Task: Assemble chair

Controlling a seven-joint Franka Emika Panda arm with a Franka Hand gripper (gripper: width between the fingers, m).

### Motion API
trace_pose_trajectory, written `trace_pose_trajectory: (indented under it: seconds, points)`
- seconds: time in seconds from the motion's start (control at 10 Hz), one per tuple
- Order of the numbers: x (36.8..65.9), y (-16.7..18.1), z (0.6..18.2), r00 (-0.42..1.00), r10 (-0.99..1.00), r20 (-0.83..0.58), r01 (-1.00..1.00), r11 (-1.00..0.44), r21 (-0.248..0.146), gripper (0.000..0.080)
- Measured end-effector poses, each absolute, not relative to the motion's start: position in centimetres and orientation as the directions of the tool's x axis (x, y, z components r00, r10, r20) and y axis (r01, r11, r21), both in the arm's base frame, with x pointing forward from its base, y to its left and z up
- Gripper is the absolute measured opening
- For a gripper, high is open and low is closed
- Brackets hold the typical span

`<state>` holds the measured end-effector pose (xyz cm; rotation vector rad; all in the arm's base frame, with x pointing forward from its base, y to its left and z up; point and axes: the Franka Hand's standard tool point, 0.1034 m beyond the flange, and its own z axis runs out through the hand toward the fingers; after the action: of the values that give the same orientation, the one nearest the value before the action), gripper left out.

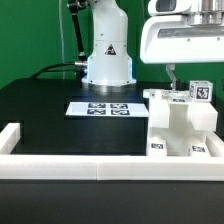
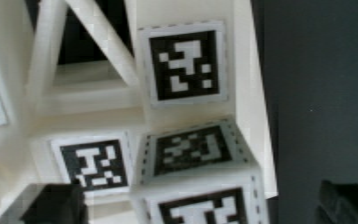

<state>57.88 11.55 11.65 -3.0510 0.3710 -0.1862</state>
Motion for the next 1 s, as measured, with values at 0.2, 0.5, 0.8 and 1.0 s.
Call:
trace_pose_trajectory:
  seconds: [0.2,0.5,0.8,1.0]
  points:
    - [57.87,11.59,11.66,0.964,-0.242,0.112,-0.234,-0.969,-0.076,0.0468]
    - [57.87,11.58,11.65,0.963,-0.246,0.112,-0.238,-0.968,-0.077,0.0288]
    - [57.84,11.65,11.64,0.925,-0.368,0.1,-0.359,-0.929,-0.092,0.0288]
    - [57.76,11.75,11.61,0.842,-0.534,0.078,-0.525,-0.844,-0.11,0.0288]
